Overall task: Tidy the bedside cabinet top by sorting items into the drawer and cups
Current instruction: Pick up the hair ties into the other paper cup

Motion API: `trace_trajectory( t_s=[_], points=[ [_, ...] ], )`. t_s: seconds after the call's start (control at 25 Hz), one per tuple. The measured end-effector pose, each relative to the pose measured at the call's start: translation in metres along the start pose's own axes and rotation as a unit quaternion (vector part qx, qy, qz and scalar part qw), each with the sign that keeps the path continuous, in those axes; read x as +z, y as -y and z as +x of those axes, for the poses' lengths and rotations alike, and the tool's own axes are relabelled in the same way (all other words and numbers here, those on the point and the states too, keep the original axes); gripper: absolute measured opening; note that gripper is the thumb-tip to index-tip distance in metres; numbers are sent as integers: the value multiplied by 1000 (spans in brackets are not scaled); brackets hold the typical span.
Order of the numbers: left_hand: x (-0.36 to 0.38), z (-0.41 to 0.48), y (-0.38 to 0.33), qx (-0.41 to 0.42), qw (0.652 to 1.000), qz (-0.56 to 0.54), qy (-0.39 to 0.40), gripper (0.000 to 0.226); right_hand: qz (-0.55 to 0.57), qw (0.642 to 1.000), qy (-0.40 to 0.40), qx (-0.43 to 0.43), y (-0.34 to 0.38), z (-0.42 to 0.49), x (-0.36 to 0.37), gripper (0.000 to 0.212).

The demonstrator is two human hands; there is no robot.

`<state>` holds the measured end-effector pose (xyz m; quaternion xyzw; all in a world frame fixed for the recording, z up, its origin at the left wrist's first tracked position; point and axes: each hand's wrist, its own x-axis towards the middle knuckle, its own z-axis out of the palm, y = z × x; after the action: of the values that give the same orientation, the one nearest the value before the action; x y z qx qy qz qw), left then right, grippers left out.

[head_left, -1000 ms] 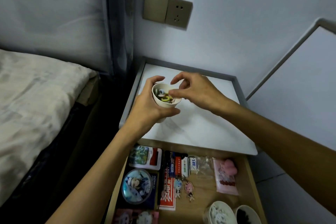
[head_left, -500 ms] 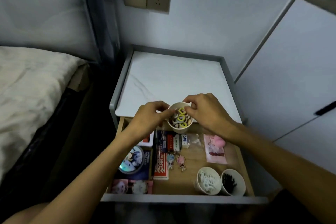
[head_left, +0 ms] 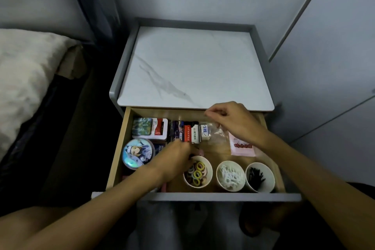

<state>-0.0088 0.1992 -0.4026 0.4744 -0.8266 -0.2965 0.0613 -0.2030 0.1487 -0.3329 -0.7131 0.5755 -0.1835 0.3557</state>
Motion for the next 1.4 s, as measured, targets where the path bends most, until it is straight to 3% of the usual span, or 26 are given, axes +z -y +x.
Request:
trace_trajectory(
  t_s=[0.44,0.56,0.72,0.96,1.12,1.4],
  points=[
    [15,8,1,10,1000,0,30,19,-106,989,93,-32,-20,-6,6,17],
    [7,11,2,4,998,-13,53,22,-139,972,185,-32,-24,-14,13,12],
    [-20,15,11,-46,998,-5,49,26,-152,929,337,-29,-17,-39,34,31],
    [-55,14,16,-103,994,-4,-25,22,-223,896,344,-171,5,-56,45,33],
    [-63,13,17,-115,993,-1,-28,20,-234,882,371,-171,8,-53,51,27],
    [-75,16,17,-133,989,64,-32,22,-237,910,317,-121,10,-28,40,22]
  ],
)
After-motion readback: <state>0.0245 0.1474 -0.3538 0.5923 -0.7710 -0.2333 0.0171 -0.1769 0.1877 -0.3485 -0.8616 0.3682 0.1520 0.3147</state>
